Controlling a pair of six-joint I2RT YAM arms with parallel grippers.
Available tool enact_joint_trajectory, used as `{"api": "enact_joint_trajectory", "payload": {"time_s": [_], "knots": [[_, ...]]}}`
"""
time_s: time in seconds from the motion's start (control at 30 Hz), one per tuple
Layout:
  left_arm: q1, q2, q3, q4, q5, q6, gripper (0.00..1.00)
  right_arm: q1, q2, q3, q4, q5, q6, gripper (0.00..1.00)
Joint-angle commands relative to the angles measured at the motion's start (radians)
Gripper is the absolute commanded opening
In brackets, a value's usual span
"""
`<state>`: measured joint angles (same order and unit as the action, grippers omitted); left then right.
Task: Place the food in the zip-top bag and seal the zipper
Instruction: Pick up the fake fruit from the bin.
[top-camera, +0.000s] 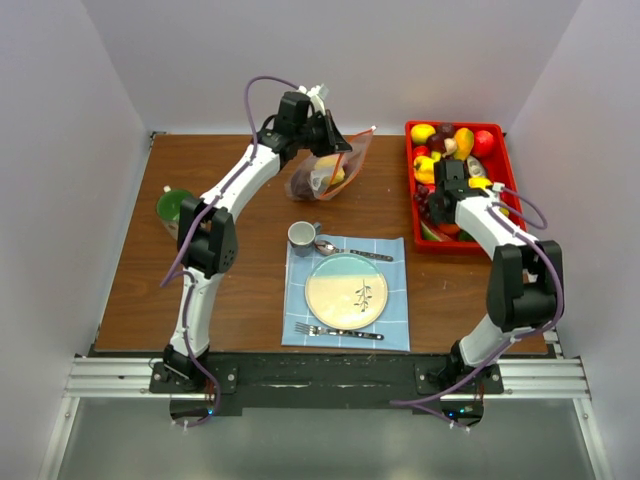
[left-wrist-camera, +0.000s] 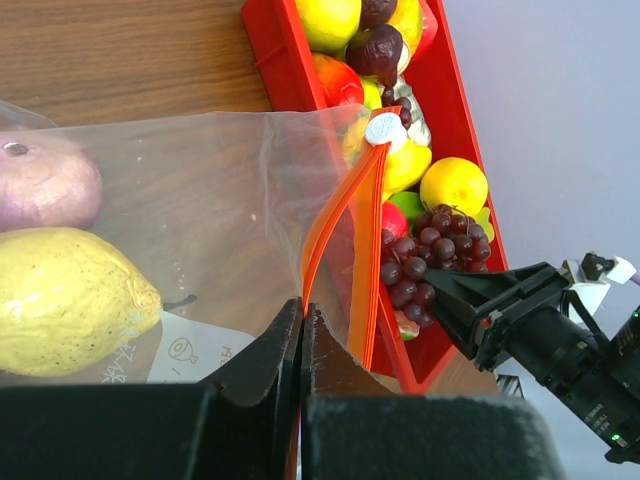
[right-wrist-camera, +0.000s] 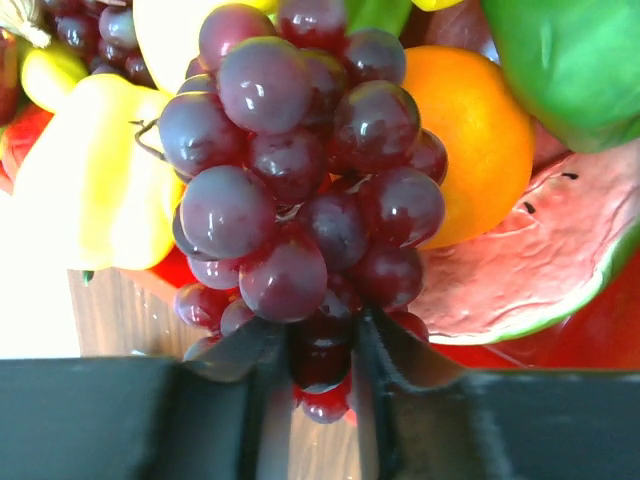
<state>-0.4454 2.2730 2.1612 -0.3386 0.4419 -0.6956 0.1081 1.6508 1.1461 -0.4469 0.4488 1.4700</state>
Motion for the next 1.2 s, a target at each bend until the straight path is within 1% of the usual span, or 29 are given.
{"api": "enact_joint_trajectory", "payload": {"time_s": [0.0, 0.2, 0.43, 0.53, 0.73, 0.83, 0.97, 1.0, 1.1, 1.13, 1.17], "knots": [[0.007, -0.052, 0.006, 0.009, 0.0, -0.001, 0.0, -0.004, -0.089, 0.027, -0.013, 0.079, -0.048, 0.18], [0.007, -0.059, -0.012, 0.021, -0.02, -0.018, 0.0, -0.002, -0.192, 0.038, -0.029, 0.091, -0.151, 0.11], [0.007, -0.069, -0.023, 0.032, -0.035, -0.036, 0.0, -0.002, -0.266, 0.069, -0.026, 0.079, -0.281, 0.08], [0.007, -0.07, -0.021, 0.032, -0.038, -0.038, 0.0, -0.002, -0.289, 0.102, -0.001, 0.033, -0.347, 0.07], [0.007, -0.075, -0.02, 0.03, -0.046, -0.045, 0.0, 0.01, -0.31, 0.204, 0.03, -0.079, -0.415, 0.07], [0.007, -0.076, -0.018, 0.033, -0.051, -0.053, 0.0, 0.059, -0.299, 0.273, 0.057, -0.113, -0.447, 0.07], [0.007, -0.078, -0.014, 0.033, -0.051, -0.061, 0.0, 0.186, -0.247, 0.363, 0.089, -0.105, -0.488, 0.07], [0.007, -0.079, -0.012, 0.03, -0.052, -0.059, 0.0, 0.202, -0.238, 0.386, 0.106, -0.114, -0.5, 0.07], [0.007, -0.078, -0.003, 0.024, -0.048, -0.059, 0.0, 0.26, -0.186, 0.415, 0.19, -0.173, -0.531, 0.07], [0.007, -0.079, 0.002, 0.018, -0.046, -0.059, 0.0, 0.274, -0.174, 0.417, 0.258, -0.224, -0.543, 0.07], [0.007, -0.079, 0.002, 0.015, -0.043, -0.053, 0.0, 0.297, -0.163, 0.415, 0.295, -0.242, -0.557, 0.07]]}}
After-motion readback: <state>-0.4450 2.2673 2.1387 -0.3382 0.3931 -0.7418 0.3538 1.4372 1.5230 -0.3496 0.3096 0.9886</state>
